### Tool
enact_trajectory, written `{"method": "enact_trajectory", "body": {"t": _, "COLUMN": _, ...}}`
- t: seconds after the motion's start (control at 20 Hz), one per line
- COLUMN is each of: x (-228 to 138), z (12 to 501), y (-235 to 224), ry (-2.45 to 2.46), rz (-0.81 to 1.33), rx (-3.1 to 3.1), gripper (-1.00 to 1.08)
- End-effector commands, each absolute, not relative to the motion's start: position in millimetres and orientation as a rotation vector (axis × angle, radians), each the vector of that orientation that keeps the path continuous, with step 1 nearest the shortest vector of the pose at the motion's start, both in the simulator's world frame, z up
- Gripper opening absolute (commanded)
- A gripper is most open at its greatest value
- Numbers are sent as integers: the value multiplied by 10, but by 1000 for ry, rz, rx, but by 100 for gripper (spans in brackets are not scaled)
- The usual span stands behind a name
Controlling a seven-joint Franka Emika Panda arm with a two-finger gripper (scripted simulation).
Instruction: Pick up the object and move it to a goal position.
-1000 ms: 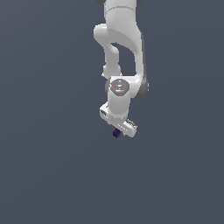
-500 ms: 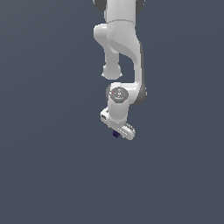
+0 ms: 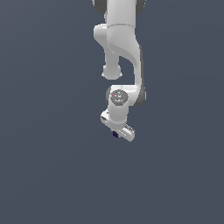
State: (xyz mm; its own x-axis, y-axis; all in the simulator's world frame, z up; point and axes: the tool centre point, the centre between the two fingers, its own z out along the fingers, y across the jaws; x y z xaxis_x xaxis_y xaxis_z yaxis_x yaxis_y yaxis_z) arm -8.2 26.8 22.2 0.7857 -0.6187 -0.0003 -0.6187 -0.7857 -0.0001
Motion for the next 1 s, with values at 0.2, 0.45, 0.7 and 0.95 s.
{"method": "enact_trajectory", "body": {"t": 0.2, "x": -81, "z": 220, "y": 265, "ry": 1029, "rz": 0, "rx": -2968, "gripper": -100}}
{"method": "enact_trajectory", "body": {"t": 0.45, "x": -85, "z": 267, "y": 308, "ry": 1029, "rz": 0, "rx": -2968, "gripper": -100}}
{"method": "enact_trajectory", "body": {"t": 0.7, "x": -98, "z": 456, "y": 481, "ry": 1029, "rz": 0, "rx": -2968, "gripper": -100}}
{"method": "enact_trajectory", "body": {"t": 0.95, "x": -120, "z": 802, "y": 796, "ry": 1029, "rz": 0, "rx": -2968, "gripper": -100}}
